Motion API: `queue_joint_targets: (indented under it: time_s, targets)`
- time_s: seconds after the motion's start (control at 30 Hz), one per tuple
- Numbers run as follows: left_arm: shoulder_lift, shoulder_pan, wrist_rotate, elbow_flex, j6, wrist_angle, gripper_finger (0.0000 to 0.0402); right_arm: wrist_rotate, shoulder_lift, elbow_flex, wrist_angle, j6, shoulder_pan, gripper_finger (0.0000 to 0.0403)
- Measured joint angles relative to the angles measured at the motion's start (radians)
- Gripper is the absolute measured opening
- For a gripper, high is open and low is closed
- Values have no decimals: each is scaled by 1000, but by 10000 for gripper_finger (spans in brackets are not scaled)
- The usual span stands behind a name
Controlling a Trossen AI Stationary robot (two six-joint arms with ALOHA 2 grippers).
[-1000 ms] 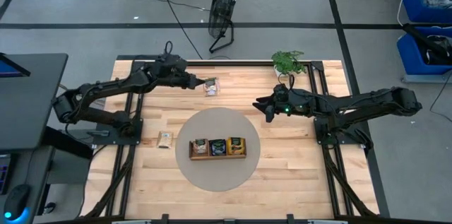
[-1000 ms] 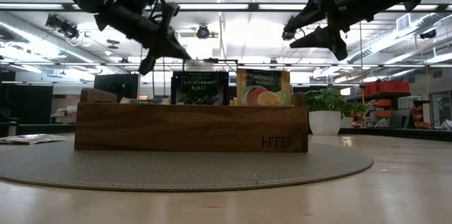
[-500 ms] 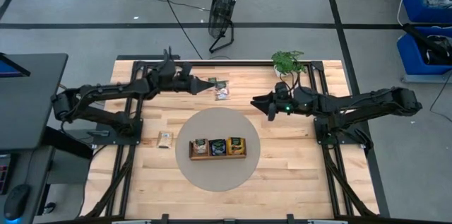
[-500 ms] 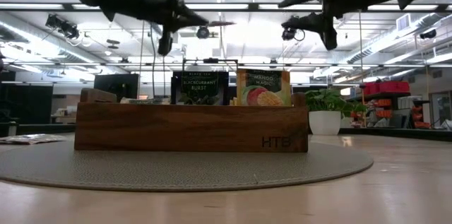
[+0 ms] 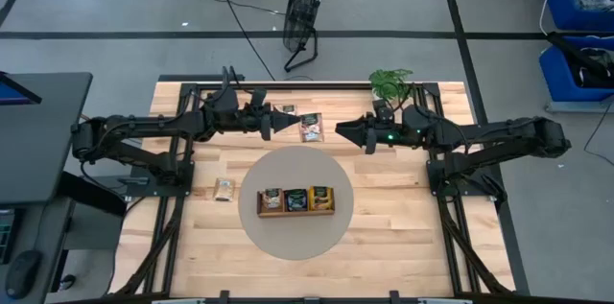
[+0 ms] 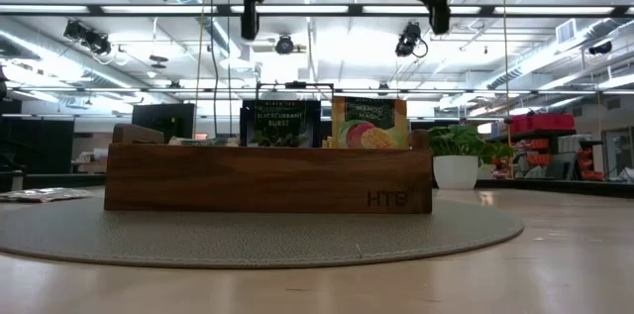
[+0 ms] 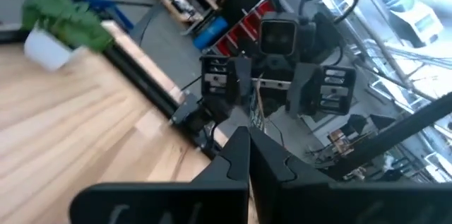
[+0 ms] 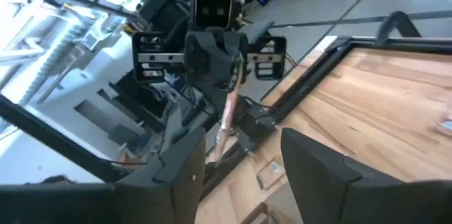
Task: Pick & Place Tea
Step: Put the brown tea bag into the left section of the wooden organizer
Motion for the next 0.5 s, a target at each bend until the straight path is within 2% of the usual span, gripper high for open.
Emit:
queue_joint_targets:
  time_s: [0.23,0.5]
  targets:
    - [0,-30,-34,95,148,-96,0,-51,99,165,-109,-66,0,194]
    - [0,-43,-38,129,182,-104,0,-91,201,254,-133,-121,20,194]
